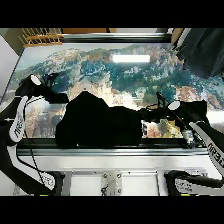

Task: Fold the clothes and pants, and hang the long-sleeved shirts on hangers.

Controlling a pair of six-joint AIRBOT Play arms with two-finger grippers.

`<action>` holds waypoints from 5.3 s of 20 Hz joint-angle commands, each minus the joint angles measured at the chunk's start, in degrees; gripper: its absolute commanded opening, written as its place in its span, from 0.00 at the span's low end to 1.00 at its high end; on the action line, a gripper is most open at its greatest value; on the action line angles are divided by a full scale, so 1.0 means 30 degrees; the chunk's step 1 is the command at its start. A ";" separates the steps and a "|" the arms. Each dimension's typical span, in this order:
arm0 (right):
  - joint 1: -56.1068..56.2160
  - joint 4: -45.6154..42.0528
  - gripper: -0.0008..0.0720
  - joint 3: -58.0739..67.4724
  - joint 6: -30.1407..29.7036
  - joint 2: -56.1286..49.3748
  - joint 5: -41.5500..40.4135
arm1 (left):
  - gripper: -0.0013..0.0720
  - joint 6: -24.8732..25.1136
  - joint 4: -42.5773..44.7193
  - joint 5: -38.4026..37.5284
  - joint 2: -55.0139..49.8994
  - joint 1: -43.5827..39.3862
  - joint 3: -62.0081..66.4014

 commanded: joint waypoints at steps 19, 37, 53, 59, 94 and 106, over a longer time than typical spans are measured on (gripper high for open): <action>-0.2317 -0.5676 0.02 1.1978 0.0007 0.5508 0.4240 | 0.03 -0.2710 -0.3242 -0.3308 0.6003 -0.1756 1.0987; -0.2769 -0.5850 0.02 1.5693 0.1122 1.2422 0.3330 | 0.03 -0.4138 -0.3002 0.0386 2.1842 -0.1756 0.2739; -0.0029 -0.3555 0.74 1.5722 0.1107 -0.2688 -0.0845 | 0.85 -0.6105 -0.0743 0.0233 0.3228 -0.1246 0.4532; -0.1290 -0.5792 0.73 1.5081 0.1064 0.0437 0.2863 | 0.85 -0.6142 -0.0707 -0.1392 0.5260 0.1668 0.1632; -0.8954 -0.6812 0.77 -0.6156 0.8590 0.9464 0.5187 | 0.03 -0.6929 -0.2098 0.4838 1.4404 0.0896 -1.7624; -0.4838 -0.2973 0.76 -0.9734 0.8582 0.9333 -0.3759 | 0.03 -0.6936 -0.2237 0.4794 1.4921 0.0896 -1.8047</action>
